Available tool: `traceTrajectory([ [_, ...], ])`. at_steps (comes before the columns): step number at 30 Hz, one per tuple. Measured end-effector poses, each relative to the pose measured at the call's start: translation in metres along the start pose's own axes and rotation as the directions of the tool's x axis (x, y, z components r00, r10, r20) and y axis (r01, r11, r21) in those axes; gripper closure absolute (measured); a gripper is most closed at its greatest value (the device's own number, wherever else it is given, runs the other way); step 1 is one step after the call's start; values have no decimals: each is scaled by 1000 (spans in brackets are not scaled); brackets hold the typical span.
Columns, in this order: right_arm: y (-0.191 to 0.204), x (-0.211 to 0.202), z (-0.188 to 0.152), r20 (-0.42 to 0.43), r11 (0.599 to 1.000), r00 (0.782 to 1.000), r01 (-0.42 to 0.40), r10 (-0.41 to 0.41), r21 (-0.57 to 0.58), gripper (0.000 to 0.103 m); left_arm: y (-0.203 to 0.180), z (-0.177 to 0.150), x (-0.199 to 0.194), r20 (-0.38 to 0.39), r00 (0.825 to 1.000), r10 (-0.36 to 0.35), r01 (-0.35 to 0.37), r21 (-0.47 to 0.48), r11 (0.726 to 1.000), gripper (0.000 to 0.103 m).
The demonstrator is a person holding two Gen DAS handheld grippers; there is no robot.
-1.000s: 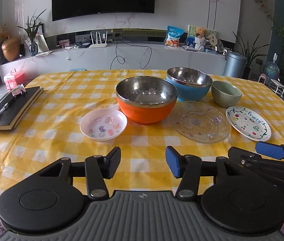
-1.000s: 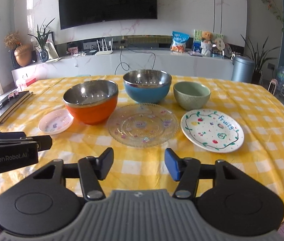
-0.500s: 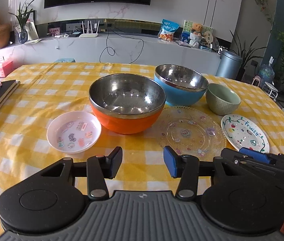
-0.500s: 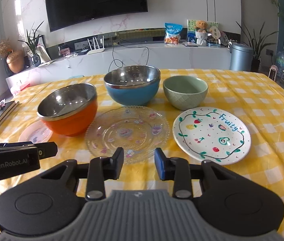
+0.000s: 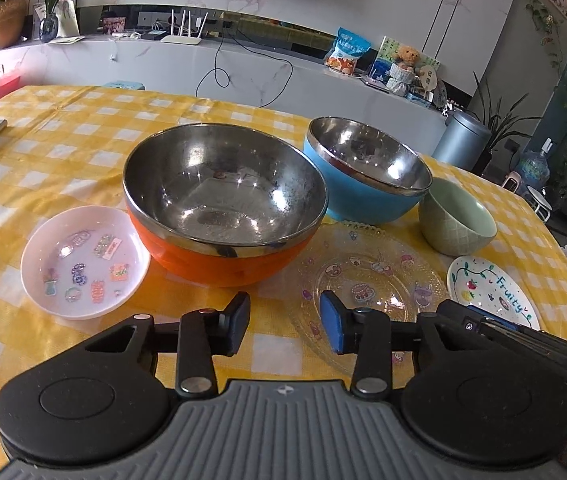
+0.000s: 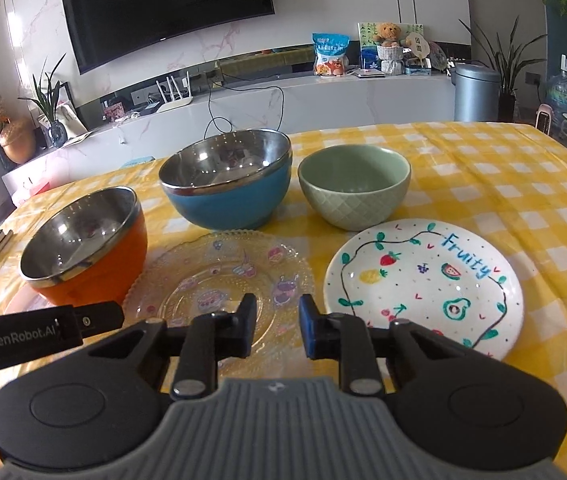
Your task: Organize plates and bowls
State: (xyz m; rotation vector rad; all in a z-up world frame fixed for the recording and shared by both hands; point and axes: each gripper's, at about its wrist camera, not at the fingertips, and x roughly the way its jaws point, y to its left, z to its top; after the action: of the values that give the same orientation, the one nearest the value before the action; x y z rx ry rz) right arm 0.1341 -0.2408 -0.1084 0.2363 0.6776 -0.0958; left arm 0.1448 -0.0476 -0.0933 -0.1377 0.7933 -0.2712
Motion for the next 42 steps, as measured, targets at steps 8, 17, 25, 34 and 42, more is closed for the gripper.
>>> traceTrajectory([
  [8, -5, 17, 3, 11, 1000, 1000, 27, -27, -4, 82, 3, -4, 16, -16, 1000, -7, 6, -22, 1000, 66],
  [17, -12, 38, 14, 4, 1000, 1000, 28, -28, 0, 93, -1, 0, 21, -10, 999, -37, 37, -16, 999, 82],
  [25, -9, 29, 7, -14, 999, 999, 37, -37, 11, 97, 1, -2, 12, -18, 999, -27, 27, 1, 1000, 87],
  [34, -10, 17, -8, -35, 998, 999, -9, 11, 63, 88, 6, -3, 11, -20, 1000, -17, 17, 2, 1000, 80],
  [42, -8, 20, -10, -26, 997, 1000, -10, 12, 82, 88, 1, -5, 14, -2, 1000, -15, 15, 31, 999, 79],
])
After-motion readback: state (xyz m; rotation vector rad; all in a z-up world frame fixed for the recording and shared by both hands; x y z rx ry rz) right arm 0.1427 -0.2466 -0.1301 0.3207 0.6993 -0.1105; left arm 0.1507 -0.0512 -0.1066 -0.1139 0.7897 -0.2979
